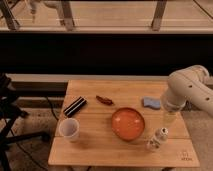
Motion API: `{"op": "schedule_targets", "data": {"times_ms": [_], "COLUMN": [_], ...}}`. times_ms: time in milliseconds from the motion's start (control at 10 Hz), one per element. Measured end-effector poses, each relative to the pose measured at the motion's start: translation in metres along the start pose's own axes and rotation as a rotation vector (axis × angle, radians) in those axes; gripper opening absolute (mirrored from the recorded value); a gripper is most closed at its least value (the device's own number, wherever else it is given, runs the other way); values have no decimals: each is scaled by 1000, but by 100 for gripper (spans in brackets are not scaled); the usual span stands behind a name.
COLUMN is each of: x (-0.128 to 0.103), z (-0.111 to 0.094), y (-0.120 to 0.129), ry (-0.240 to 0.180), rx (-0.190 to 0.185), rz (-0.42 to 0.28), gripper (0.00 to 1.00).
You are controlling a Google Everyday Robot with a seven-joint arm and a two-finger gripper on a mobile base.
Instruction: Place the white sponge in the ceramic bowl
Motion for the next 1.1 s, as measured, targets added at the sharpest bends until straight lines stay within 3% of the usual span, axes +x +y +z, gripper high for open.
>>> {"op": "schedule_targets", "data": {"times_ms": [400,700,1100], "x": [0,-8,-6], "z": [0,0,1], "y": [0,-13,-16], "ry": [1,8,16], "rx": [0,13,25], "rz": [0,-2,10], "gripper": [83,100,100]}}
